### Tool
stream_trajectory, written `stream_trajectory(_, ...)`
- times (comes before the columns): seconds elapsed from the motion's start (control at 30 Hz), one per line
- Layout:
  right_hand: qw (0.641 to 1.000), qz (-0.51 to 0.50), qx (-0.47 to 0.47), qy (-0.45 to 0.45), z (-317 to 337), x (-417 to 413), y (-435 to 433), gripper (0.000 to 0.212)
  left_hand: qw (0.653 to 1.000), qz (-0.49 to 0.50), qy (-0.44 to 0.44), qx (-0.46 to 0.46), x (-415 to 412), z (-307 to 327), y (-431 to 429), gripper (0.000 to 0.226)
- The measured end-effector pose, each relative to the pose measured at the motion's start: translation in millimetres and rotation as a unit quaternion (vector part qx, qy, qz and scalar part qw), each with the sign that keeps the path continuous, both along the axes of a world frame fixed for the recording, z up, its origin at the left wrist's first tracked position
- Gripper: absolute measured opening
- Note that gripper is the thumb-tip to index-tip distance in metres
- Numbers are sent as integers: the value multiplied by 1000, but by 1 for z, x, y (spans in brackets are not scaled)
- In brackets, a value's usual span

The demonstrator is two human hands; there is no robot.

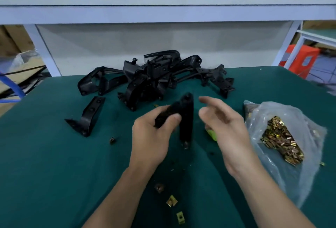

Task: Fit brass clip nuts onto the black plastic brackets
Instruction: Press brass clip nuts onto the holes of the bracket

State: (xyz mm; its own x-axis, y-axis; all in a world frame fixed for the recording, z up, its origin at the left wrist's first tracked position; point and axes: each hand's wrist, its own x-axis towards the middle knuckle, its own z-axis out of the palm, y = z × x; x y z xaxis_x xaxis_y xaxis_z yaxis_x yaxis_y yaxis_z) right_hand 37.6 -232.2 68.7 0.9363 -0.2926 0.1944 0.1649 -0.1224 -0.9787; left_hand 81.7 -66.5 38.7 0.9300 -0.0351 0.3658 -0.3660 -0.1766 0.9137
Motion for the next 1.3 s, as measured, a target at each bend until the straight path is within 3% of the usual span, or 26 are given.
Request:
stream_trajectory(0.1, 979, 1, -204, 20, -4, -5, -1, 66, 993, -15, 63, -95, 3, 8, -5, 47)
stream_trajectory(0.2, 949, -22, -312, 41, -13, -6, 5, 81, 977, -45, 162, -134, 5, 4, -7, 52)
stream_trajectory(0.37, 933, -47, -352, 60, -30, -9, 10, 79, 970, -78, 207, -106, 0, -12, -13, 52)
stream_trajectory(0.53, 879, -102, -447, 128, -31, -8, 1, 60, 988, -69, 134, -33, -2, -15, -7, 46)
stream_trajectory(0.6, 885, -115, -433, 131, -33, -8, -4, 43, 991, -39, 123, 27, 3, -10, 4, 35)
stream_trajectory(0.67, 883, -115, -435, 133, -38, -7, -8, 34, 977, -97, 127, 143, 6, -1, 17, 29)
stream_trajectory(0.77, 882, -106, -441, 125, -44, -4, -11, 30, 897, -263, 171, 310, -6, 9, 21, 23)
stream_trajectory(0.87, 893, -93, -424, 116, -49, -3, -12, 32, 858, -285, 166, 394, -33, 5, 12, 35)
stream_trajectory(1.0, 888, -88, -437, 110, -55, -2, -13, 37, 875, -221, 115, 416, -52, 0, 6, 25)
stream_trajectory(1.17, 896, -83, -422, 110, -57, -2, -14, 29, 905, -210, 135, 343, -61, -3, 9, 16)
stream_trajectory(1.3, 914, -83, -375, 133, -50, -6, -12, 24, 962, -91, 133, 220, -54, -9, 10, 20)
